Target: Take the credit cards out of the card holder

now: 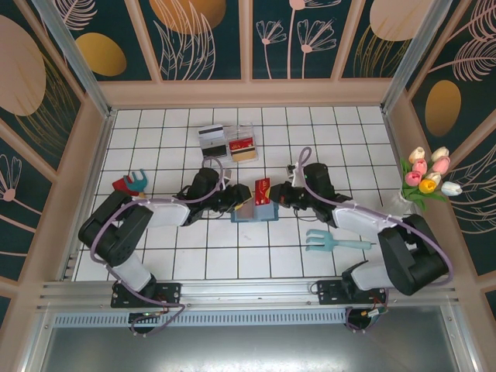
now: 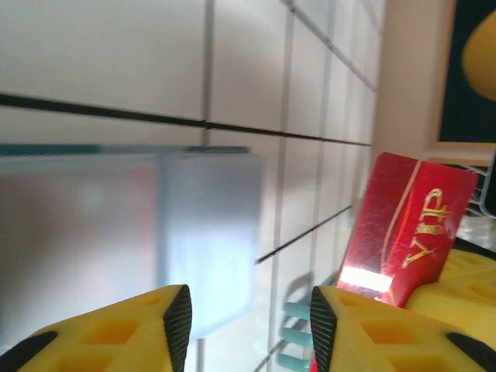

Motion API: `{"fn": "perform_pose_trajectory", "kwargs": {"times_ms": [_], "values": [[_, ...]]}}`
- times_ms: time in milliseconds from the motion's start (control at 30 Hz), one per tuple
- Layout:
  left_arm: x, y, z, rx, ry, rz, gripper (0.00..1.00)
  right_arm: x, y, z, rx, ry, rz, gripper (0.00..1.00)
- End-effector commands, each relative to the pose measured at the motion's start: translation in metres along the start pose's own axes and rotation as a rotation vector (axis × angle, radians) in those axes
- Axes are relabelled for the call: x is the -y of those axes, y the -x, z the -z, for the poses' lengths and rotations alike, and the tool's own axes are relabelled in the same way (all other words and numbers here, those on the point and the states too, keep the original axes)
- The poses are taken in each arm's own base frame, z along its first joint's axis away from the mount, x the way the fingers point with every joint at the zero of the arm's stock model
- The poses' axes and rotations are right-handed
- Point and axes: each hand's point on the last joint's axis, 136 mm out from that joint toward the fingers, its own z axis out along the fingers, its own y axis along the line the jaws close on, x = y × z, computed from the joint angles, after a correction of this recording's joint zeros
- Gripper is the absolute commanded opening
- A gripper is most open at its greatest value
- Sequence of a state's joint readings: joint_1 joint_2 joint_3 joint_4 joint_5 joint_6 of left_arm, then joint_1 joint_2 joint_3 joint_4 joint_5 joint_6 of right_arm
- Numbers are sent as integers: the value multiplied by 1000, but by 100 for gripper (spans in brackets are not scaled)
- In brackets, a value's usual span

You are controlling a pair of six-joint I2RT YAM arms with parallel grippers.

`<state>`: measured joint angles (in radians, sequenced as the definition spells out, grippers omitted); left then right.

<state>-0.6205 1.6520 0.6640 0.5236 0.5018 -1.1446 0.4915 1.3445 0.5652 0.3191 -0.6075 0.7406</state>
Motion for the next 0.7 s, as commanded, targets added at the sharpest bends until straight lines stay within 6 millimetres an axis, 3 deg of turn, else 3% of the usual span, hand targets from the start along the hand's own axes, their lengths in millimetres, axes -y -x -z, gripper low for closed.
{"fn": "perform_pose_trajectory", "kwargs": {"times_ms": [0, 167, 367, 667], "values": [[61, 18, 18, 68, -169, -84, 55, -36, 19, 12, 85, 138, 61, 1], [99, 32, 46, 184, -209, -163, 65, -70, 42, 28, 170, 278, 27, 0], [130, 31, 60, 205, -303, -166, 69, -110, 56, 48, 223, 457, -21, 0], [181, 26, 64, 167, -501, -157, 41, -126, 63, 61, 256, 523, -51, 0]]}}
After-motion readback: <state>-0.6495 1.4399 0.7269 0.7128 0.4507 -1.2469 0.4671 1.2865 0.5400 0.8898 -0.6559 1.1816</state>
